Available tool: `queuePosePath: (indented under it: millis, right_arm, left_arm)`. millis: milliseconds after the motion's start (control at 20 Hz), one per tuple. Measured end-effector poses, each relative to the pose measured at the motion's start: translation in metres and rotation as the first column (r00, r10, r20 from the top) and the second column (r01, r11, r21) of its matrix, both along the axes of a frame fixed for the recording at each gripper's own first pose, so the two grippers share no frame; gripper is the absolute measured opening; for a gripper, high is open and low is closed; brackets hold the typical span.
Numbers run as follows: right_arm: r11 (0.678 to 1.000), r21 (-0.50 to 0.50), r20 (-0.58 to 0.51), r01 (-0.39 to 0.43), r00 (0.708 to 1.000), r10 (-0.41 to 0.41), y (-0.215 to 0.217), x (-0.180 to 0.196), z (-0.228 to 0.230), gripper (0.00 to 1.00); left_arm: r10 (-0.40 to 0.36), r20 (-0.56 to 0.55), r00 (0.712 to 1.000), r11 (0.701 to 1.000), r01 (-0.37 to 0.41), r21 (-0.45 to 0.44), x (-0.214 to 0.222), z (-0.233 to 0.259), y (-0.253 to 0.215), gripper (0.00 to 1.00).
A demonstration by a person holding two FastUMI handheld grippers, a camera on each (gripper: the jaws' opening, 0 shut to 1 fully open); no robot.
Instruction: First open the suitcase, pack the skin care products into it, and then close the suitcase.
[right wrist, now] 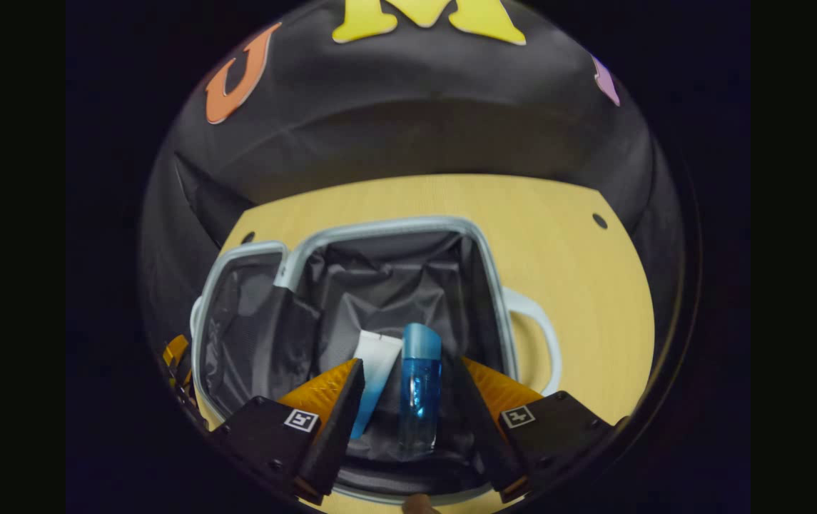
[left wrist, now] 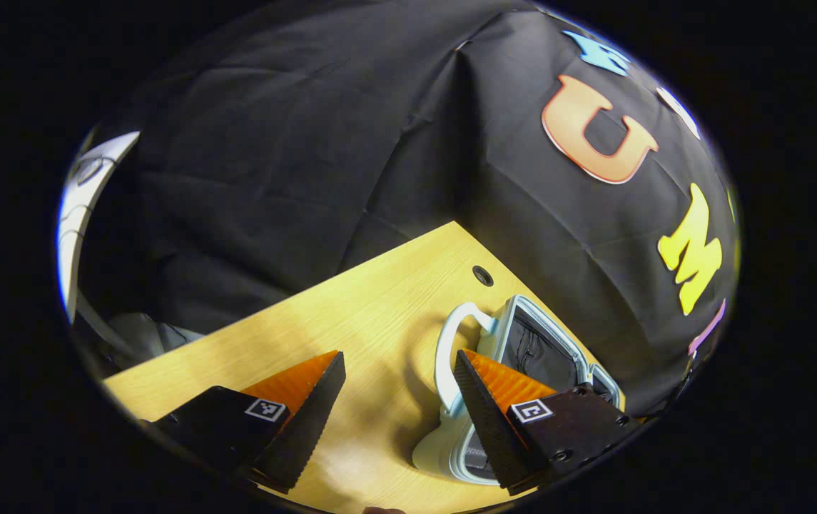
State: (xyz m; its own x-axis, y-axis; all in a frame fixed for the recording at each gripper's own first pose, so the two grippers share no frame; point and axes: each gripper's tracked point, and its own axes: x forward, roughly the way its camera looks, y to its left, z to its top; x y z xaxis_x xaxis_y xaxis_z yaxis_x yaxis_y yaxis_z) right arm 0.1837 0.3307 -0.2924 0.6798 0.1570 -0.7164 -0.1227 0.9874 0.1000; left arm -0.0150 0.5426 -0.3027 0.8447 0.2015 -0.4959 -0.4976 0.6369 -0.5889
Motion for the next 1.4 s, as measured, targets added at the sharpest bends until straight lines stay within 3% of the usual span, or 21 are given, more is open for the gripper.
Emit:
queuePosePath:
  millis: [100, 300, 350, 400, 450, 500, 550, 600, 750, 900, 1150, 1200, 1300, 1400]
  right_arm:
    - [0.999, -0.005, 0.071, -0.052, 0.996, 0.052, -0.007, -0.011, 0.036, 0.81]
    - [0.992, -0.009, 0.154, -0.125, 0.98, 0.125, -0.039, -0.049, 0.098, 0.78]
    - [0.991, -0.014, 0.18, -0.13, 0.975, 0.131, -0.051, -0.062, 0.115, 0.81]
    - [0.992, -0.027, 0.207, -0.121, 0.971, 0.124, -0.067, -0.073, 0.131, 0.81]
    - [0.993, -0.033, 0.229, -0.114, 0.966, 0.119, -0.083, -0.086, 0.145, 0.81]
    - [0.994, -0.039, 0.249, -0.105, 0.962, 0.112, -0.096, -0.099, 0.16, 0.81]
    - [0.995, -0.05, 0.269, -0.087, 0.958, 0.098, -0.113, -0.109, 0.172, 0.81]
    - [0.996, -0.059, 0.293, -0.061, 0.953, 0.075, -0.13, -0.119, 0.186, 0.81]
    - [0.997, -0.056, 0.433, 0.059, 0.901, -0.029, -0.178, -0.14, 0.243, 0.77]
    - [0.988, -0.048, 0.513, 0.144, 0.853, -0.099, -0.214, -0.165, 0.273, 0.81]
    - [0.974, -0.019, 0.575, 0.225, 0.799, -0.174, -0.264, -0.203, 0.298, 0.81]
    - [0.971, -0.031, 0.596, 0.238, 0.784, -0.173, -0.276, -0.209, 0.303, 0.81]
    - [0.964, -0.071, 0.641, 0.256, 0.752, -0.152, -0.3, -0.216, 0.31, 0.8]
    - [0.968, -0.083, 0.648, 0.238, 0.751, -0.129, -0.312, -0.219, 0.306, 0.8]
  left_arm:
    - [-0.004, 0.028, 1.0, 0.998, 0.006, -0.063, 0.01, -0.005, -0.003, 0.99]
    - [-0.008, 0.104, 0.995, 0.975, 0.031, -0.221, 0.029, -0.01, -0.018, 0.96]
    - [-0.018, 0.121, 0.993, 0.966, 0.048, -0.255, 0.032, -0.011, -0.024, 0.82]
    - [-0.008, 0.121, 0.993, 0.961, 0.041, -0.274, 0.035, -0.015, -0.021, 0.99]
    - [-0.004, 0.131, 0.991, 0.954, 0.043, -0.296, 0.042, -0.019, -0.021, 0.67]
    - [-0.007, 0.144, 0.99, 0.943, 0.054, -0.328, 0.045, -0.019, -0.026, 0.59]
    - [-0.018, 0.166, 0.986, 0.931, 0.077, -0.358, 0.05, -0.018, -0.031, 0.6]
    - [-0.042, 0.192, 0.98, 0.913, 0.116, -0.39, 0.052, -0.014, -0.04, 0.41]
    - [-0.049, 0.209, 0.977, 0.899, 0.135, -0.417, 0.056, -0.011, -0.039, 0.14]
    - [-0.108, 0.202, 0.973, 0.921, 0.174, -0.349, 0.056, 0.0, -0.044, 0.04]
    - [-0.148, 0.203, 0.968, 0.976, 0.176, -0.13, 0.053, 0.076, -0.043, 0.03]
    - [-0.177, 0.199, 0.964, 0.981, 0.189, -0.045, 0.05, 0.099, -0.052, 0.03]
    - [-0.221, 0.202, 0.954, 0.974, 0.203, 0.104, 0.048, 0.137, -0.066, 0.03]
    - [-0.236, 0.196, 0.952, 0.958, 0.194, 0.211, 0.045, 0.171, -0.087, 0.03]
